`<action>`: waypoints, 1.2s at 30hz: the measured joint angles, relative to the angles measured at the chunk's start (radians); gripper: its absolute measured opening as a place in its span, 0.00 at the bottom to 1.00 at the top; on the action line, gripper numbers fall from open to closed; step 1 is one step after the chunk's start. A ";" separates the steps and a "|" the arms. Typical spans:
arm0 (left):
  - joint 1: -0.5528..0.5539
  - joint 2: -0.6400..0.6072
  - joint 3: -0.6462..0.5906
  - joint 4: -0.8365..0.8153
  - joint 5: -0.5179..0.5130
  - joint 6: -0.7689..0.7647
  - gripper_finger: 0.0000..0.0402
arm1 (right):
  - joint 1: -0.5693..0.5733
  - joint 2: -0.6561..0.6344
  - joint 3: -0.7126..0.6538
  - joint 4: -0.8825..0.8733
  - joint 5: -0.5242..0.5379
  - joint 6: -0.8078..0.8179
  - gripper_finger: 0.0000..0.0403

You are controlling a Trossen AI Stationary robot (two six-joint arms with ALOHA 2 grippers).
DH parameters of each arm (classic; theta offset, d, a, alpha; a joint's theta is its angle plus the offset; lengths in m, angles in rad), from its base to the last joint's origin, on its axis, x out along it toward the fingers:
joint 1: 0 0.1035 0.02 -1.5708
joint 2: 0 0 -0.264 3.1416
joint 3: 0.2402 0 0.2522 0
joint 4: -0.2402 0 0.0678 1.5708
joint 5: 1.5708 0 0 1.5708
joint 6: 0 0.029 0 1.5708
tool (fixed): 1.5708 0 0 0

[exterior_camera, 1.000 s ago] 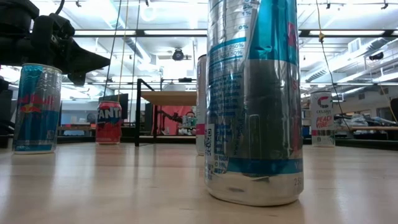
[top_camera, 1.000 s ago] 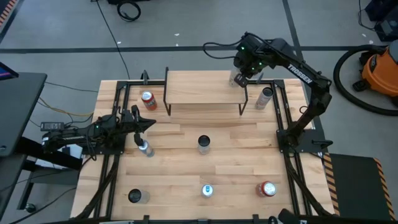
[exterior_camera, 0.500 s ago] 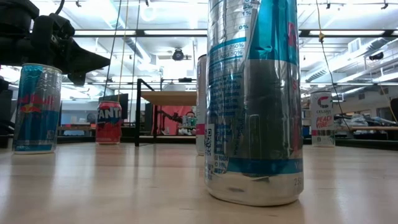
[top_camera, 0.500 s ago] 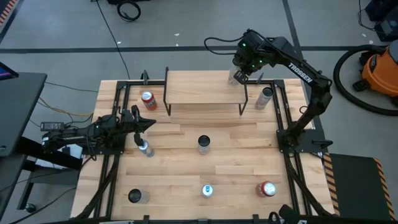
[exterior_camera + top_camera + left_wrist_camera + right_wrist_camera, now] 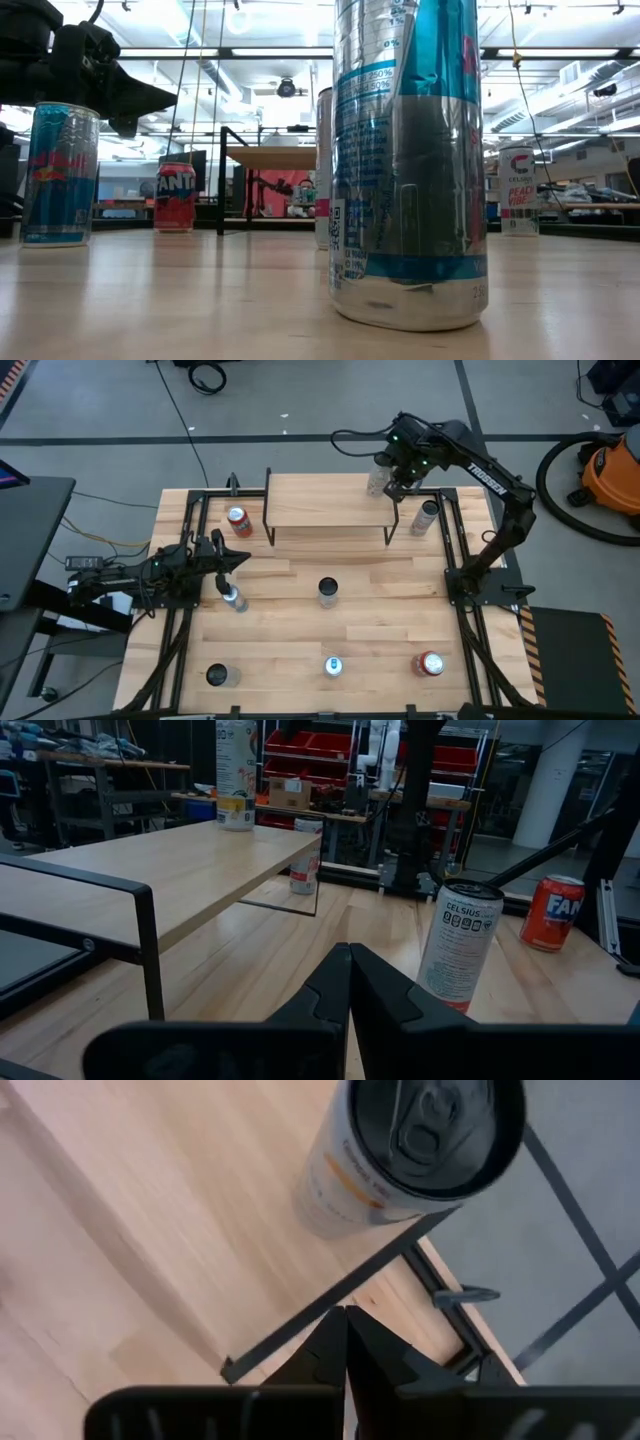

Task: Place canned beverage on shelf
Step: Put the top blue soda can on the shelf

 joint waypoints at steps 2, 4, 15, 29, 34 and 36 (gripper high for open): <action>0.000 0.000 0.000 0.000 0.000 0.000 0.03 | 0.019 -0.022 0.000 0.003 0.000 0.000 0.04; 0.000 0.000 0.000 0.000 0.000 0.000 0.03 | 0.043 -0.045 0.001 0.004 0.000 0.000 0.03; 0.000 0.000 0.000 0.038 0.000 0.000 0.03 | 0.139 -0.159 0.001 0.082 -0.001 0.060 0.05; 0.000 0.000 0.000 0.098 0.000 0.074 0.03 | 0.166 -0.188 0.001 0.128 0.000 0.077 0.07; 0.000 0.000 0.000 0.098 0.000 0.120 0.03 | 0.166 -0.186 0.001 0.129 0.000 0.075 0.07; 0.000 0.000 0.000 0.098 0.000 0.117 0.03 | 0.166 -0.186 0.001 0.129 0.000 0.074 0.07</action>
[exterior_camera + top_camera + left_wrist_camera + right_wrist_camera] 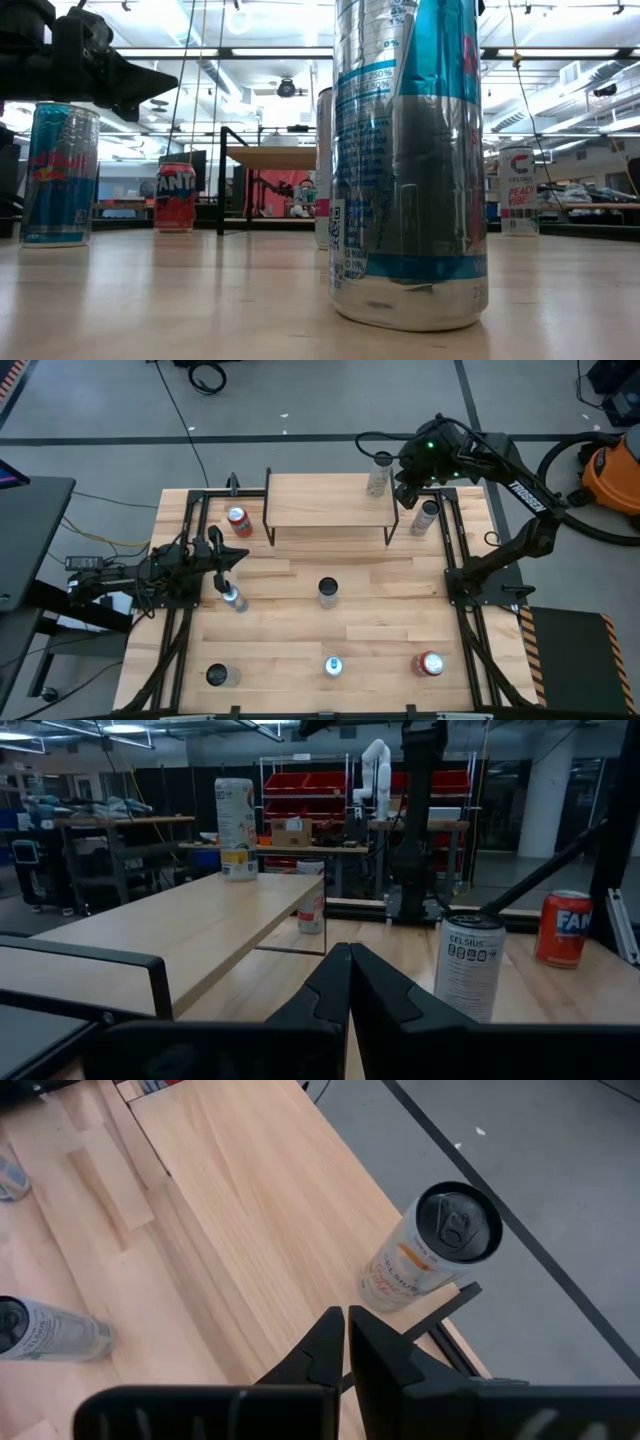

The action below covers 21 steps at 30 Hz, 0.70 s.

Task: Place canned beverage on shelf
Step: Put the top blue soda can on the shelf

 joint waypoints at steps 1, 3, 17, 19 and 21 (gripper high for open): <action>0.000 0.000 0.000 0.000 0.000 0.000 0.03 | 0.000 0.000 0.000 0.000 0.000 -0.003 0.07; 0.000 0.000 0.000 0.000 0.000 0.000 0.03 | 0.000 0.000 0.000 0.000 0.000 -0.015 0.07; 0.000 0.000 0.000 0.015 -0.026 -0.032 0.03 | 0.000 0.000 0.000 0.001 0.000 -0.034 0.07; 0.000 0.000 0.000 0.016 -0.026 -0.050 0.03 | 0.000 0.000 0.000 0.001 0.000 -0.034 0.07; 0.000 0.000 0.000 0.016 -0.027 -0.052 0.03 | 0.000 0.000 0.000 0.001 0.000 -0.034 0.07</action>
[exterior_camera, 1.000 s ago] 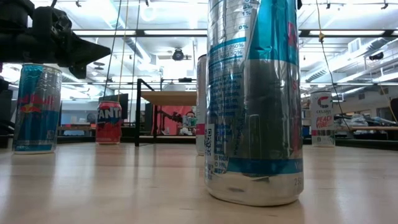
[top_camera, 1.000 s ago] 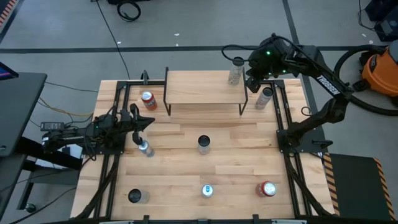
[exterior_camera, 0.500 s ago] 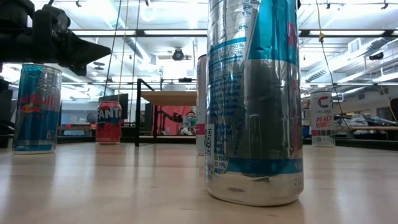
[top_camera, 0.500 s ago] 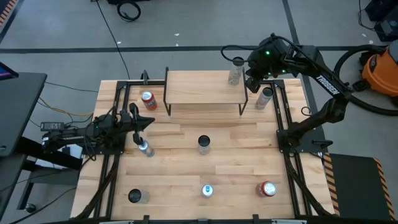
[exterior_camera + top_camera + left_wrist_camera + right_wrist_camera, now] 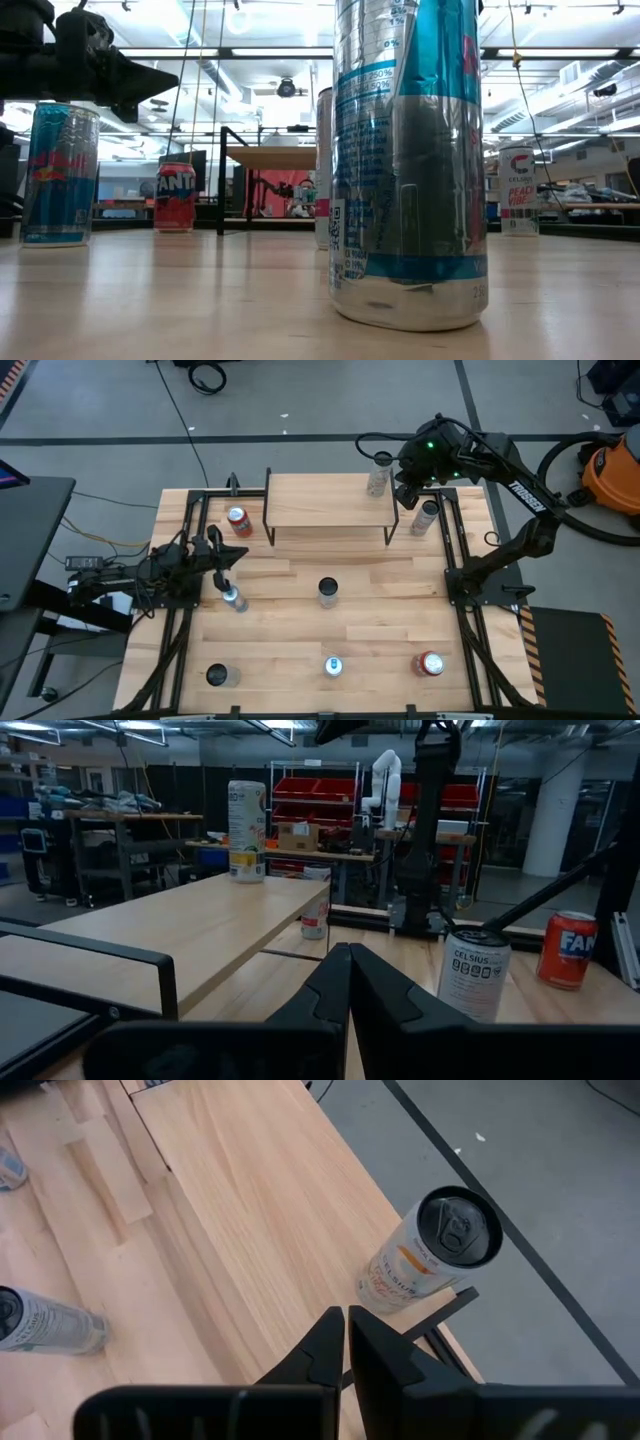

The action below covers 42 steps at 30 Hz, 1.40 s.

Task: Place canned beverage on shelf
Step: Put the top blue soda can on the shelf

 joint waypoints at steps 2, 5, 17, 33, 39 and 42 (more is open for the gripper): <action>0.000 0.000 0.000 -0.001 0.000 -0.001 0.03 | 0.000 0.000 0.000 0.000 0.000 0.000 0.07; 0.000 0.000 0.000 -0.001 0.000 -0.005 0.04 | 0.000 0.000 0.000 0.000 0.000 0.000 0.07; 0.000 0.000 0.000 -0.011 0.000 0.005 0.39 | 0.000 0.000 0.000 0.017 0.000 0.000 0.07; 0.000 0.000 0.000 -0.039 0.036 -0.008 0.94 | 0.000 0.001 0.000 0.027 0.000 0.000 0.07; 0.000 0.000 0.000 -0.065 0.037 -0.081 0.99 | 0.000 0.001 0.000 0.041 0.000 0.000 0.07; 0.000 0.000 0.000 -0.069 0.037 -0.077 0.99 | 0.000 0.001 0.000 0.041 0.000 0.000 0.07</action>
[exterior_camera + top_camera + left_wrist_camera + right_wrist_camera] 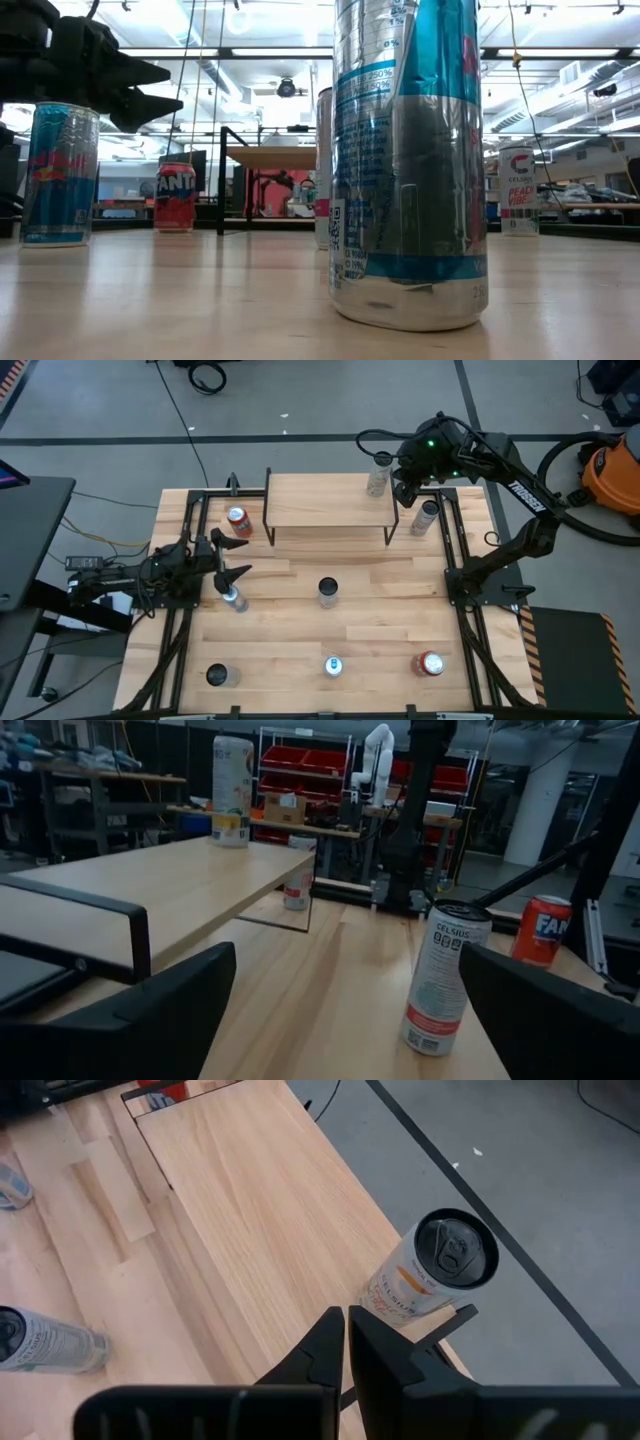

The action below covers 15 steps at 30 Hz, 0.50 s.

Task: Place canned beverage on shelf
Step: Put the top blue soda can on the shelf

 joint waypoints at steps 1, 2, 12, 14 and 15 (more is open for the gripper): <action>0.000 0.000 0.000 0.001 0.000 0.001 0.99 | 0.000 0.000 0.000 0.000 0.000 0.000 0.07; 0.000 0.000 0.000 0.000 0.000 0.001 0.99 | 0.000 0.000 0.000 0.000 0.000 0.000 0.07; 0.000 0.000 0.000 0.001 0.000 0.002 0.99 | 0.000 0.000 0.000 0.025 0.000 0.000 0.07; 0.000 0.000 0.000 0.001 0.000 0.002 0.99 | 0.000 0.000 0.000 0.035 0.000 0.000 0.07; 0.000 0.000 0.000 0.001 0.001 0.002 0.99 | 0.000 0.000 0.000 0.037 0.000 0.000 0.07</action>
